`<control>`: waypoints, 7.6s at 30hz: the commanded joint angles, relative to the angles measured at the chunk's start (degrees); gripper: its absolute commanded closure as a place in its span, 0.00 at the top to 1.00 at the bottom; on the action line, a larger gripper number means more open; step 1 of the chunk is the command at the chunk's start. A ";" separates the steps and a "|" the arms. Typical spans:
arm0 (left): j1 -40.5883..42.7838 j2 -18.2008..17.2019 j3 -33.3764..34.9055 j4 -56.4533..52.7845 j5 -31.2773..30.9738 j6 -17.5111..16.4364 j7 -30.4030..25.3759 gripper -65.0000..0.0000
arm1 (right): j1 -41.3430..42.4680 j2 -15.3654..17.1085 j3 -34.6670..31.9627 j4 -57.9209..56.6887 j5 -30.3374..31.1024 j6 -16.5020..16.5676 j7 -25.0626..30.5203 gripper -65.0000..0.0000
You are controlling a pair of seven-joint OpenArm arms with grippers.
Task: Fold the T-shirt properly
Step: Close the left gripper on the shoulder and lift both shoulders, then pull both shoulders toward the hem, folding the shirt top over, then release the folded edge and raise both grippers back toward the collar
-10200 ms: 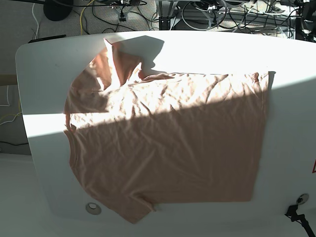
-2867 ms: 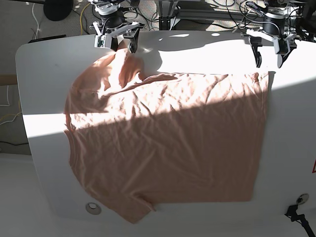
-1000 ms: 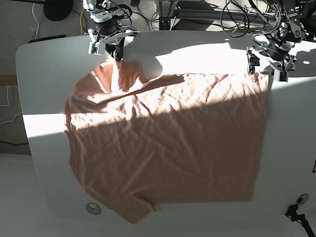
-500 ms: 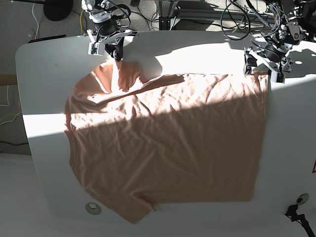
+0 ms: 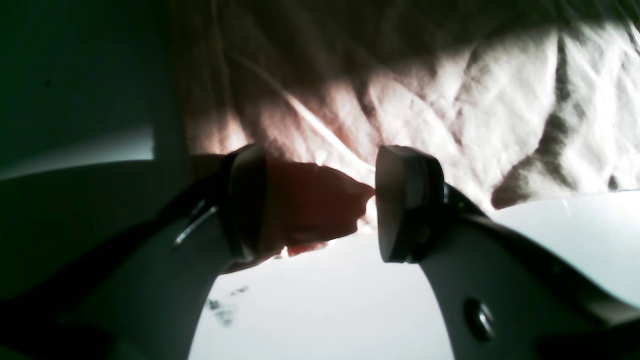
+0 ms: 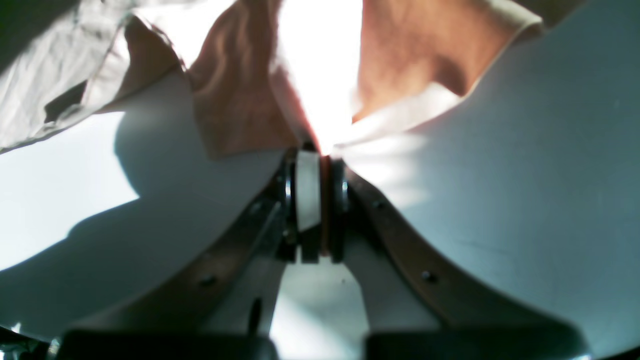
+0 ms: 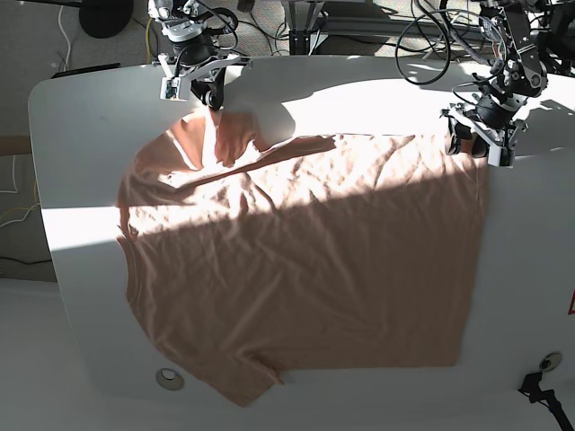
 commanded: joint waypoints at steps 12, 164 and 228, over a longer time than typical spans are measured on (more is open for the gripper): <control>3.01 -1.16 -6.00 0.97 -0.98 -3.92 -1.07 0.83 | -0.77 0.19 0.08 -0.36 -0.24 -1.09 -3.12 0.00; -14.40 -12.42 3.23 -2.37 2.19 -6.12 -7.67 0.81 | 34.57 6.08 12.91 -3.62 -20.63 7.35 -11.47 0.78; -15.01 -12.24 6.92 -6.77 4.83 -6.47 -8.37 0.69 | 32.29 4.14 21.44 -4.23 -14.83 10.51 -11.47 0.78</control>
